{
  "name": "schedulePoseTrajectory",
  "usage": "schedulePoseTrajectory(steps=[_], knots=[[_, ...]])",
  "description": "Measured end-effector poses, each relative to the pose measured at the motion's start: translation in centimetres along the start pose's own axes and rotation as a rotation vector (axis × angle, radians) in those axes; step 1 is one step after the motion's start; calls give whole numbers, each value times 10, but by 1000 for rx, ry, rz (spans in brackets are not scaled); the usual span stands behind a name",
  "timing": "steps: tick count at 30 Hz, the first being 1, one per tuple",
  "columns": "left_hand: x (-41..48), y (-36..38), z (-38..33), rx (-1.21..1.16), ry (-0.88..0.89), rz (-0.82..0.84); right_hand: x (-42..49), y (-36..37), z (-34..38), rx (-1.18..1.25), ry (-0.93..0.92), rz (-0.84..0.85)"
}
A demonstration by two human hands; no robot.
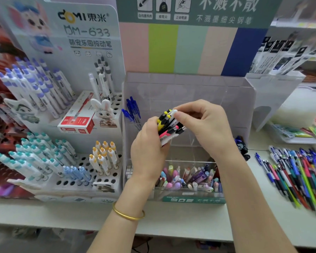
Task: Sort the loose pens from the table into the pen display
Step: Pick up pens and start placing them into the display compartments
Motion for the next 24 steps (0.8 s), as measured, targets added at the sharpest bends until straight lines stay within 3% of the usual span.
schedulePoseTrajectory(steps=[4, 14, 19, 24], knots=[[-3, 2, 3, 26, -19, 20, 1, 5, -2, -36, 34, 53], [2, 3, -5, 66, -17, 140, 11, -4, -9, 93, 104, -126], [3, 11, -12, 53, -31, 232, 5, -8, -17, 159, 191, -46], [4, 28, -24, 23, -21, 357, 10, -33, -27, 233, 205, -149]])
Point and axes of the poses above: each hand's wrist, its own x-axis towards the middle knuckle, its own y-axis out of the palm, z = x × y, the point moved 1 cm from there along x, towards the middle knuckle, and after that the axes turned 6 degrees about -y, right-handed, at the moved point
